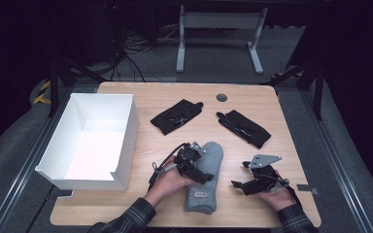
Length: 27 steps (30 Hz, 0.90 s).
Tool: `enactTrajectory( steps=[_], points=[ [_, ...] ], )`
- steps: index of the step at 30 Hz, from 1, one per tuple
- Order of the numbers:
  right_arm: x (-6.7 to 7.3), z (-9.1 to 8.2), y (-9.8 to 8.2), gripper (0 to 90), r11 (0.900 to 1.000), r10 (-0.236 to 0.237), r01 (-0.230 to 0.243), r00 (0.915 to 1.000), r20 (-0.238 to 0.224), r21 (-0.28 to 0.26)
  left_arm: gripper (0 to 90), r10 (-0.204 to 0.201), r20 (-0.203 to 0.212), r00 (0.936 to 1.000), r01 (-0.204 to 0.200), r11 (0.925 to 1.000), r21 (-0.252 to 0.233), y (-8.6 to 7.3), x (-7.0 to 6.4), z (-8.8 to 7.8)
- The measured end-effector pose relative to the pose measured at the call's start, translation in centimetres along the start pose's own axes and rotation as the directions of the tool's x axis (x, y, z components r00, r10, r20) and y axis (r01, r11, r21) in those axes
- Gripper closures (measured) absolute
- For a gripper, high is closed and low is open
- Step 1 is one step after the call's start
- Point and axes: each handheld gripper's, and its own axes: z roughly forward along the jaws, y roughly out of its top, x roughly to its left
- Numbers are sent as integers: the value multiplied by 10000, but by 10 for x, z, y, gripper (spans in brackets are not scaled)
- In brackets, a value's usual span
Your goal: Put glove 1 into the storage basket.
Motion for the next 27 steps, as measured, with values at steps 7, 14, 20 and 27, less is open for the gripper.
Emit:
enactTrajectory(
  steps=[7,14,20,27],
  points=[
    [0,1,-2,123,9999,-117,118,9999,44,-110,124,273,264,9993,-269,9996,-119,-1,-1,-2],
    [0,1,-2,123,9998,-122,122,9999,31,-157,382,355,1052,9938,-349,9994,-82,-2,2,-5],
    [0,1,-2,123,9998,-128,129,9999,28,-161,554,626,1066,9923,-619,9980,-105,-1,1,-11],
    [0,0,-2,123,9998,-124,124,9999,28,-158,668,532,1012,9934,-536,9986,4,2,-1,-17]
  ],
)
